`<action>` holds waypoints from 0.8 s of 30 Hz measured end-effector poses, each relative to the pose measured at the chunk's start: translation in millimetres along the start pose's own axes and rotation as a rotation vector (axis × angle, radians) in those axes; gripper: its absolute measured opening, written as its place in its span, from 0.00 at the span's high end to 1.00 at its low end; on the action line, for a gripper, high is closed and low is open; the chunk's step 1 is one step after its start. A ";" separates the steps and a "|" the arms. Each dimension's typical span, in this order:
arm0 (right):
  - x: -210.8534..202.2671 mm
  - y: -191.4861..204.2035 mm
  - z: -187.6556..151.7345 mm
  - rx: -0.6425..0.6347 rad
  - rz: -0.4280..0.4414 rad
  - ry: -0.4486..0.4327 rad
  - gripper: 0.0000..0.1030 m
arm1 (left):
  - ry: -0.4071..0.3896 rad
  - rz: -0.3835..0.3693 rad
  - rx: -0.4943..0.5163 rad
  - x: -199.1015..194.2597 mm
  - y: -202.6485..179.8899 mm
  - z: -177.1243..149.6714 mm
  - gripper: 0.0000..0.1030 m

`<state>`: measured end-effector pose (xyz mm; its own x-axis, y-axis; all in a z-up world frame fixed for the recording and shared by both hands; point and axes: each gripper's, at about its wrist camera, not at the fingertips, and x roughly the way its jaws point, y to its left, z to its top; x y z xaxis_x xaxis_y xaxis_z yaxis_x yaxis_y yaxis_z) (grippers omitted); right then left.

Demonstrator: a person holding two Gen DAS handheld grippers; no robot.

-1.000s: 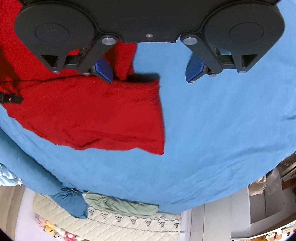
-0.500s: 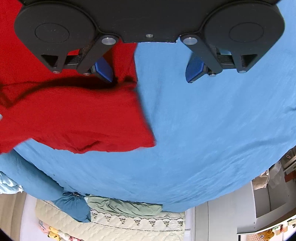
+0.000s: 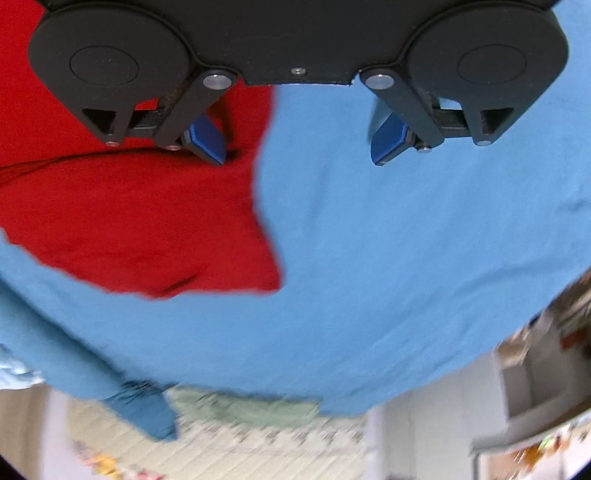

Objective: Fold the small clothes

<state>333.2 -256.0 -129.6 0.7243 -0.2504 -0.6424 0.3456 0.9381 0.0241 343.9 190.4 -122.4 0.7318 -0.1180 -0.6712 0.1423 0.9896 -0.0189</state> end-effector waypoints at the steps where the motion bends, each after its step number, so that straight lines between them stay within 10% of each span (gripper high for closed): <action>1: -9.5 3.2 -2.6 -0.034 -0.021 -0.052 0.03 | -0.032 -0.036 0.014 -5.3 -6.7 4.2 0.11; 9: 0.8 22.0 -12.7 -0.112 0.118 -0.090 0.04 | -0.001 -0.251 0.038 33.3 -49.7 11.6 0.06; 24: -26.5 -6.9 -1.2 0.030 0.143 -0.078 0.04 | 0.017 -0.117 0.104 2.5 -61.6 27.8 0.07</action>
<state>310.9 -255.6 -113.6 0.8110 -0.1337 -0.5696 0.2526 0.9581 0.1347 355.5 126.9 -102.3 0.6948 -0.2294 -0.6817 0.2949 0.9553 -0.0210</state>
